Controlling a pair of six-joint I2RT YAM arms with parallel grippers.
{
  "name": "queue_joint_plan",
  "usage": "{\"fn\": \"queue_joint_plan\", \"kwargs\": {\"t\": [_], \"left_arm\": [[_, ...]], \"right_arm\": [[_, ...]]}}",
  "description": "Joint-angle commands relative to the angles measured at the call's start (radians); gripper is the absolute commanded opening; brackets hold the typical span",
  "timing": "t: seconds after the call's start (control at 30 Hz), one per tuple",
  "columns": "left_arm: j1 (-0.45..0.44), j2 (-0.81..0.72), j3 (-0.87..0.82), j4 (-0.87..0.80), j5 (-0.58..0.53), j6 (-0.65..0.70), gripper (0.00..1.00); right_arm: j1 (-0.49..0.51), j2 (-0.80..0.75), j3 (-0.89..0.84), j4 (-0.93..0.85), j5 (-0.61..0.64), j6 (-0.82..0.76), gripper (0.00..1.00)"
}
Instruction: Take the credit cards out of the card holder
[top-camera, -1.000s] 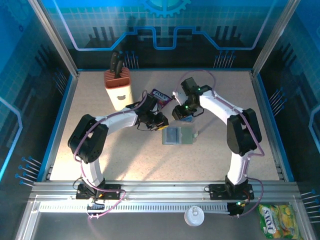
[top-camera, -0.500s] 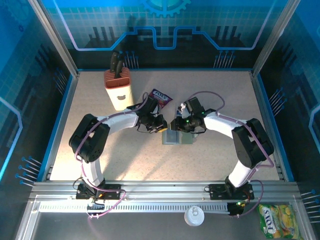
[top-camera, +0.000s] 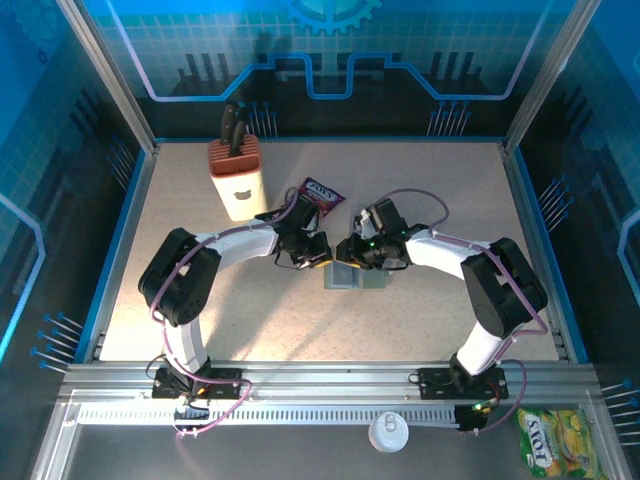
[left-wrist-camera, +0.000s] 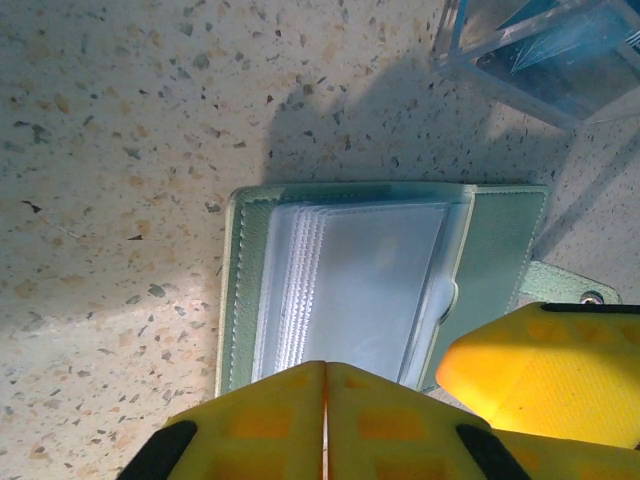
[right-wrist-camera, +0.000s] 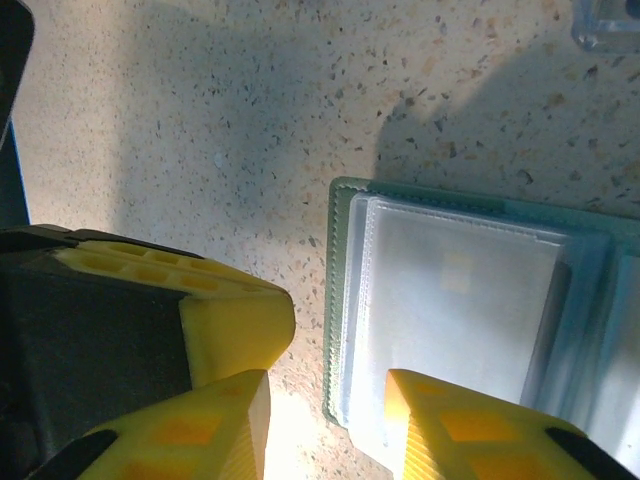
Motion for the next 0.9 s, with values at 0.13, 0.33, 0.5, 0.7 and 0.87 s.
{"fn": "queue_joint_plan", "kwargs": {"t": [0.13,0.33,0.5,0.7,0.87], "left_arm": [[0.01,0.057,-0.022,-0.027,0.054,-0.019,0.02],[0.014,0.083,-0.023,-0.036,0.071,-0.034,0.02],[0.018,0.082,-0.02,-0.059,0.063,-0.026,0.06],[0.023,0.096,-0.02,-0.082,0.052,-0.022,0.06],[0.023,0.094,-0.014,-0.087,0.023,-0.01,0.06]], "right_arm": [[0.003,-0.007,0.037,-0.13,0.006,-0.065,0.38],[-0.008,0.012,0.022,-0.109,-0.029,-0.04,0.39],[-0.012,0.032,0.015,-0.079,-0.052,-0.02,0.4],[-0.024,0.058,0.019,-0.067,-0.075,-0.024,0.41],[-0.031,0.073,0.021,-0.058,-0.094,-0.028,0.41]]}}
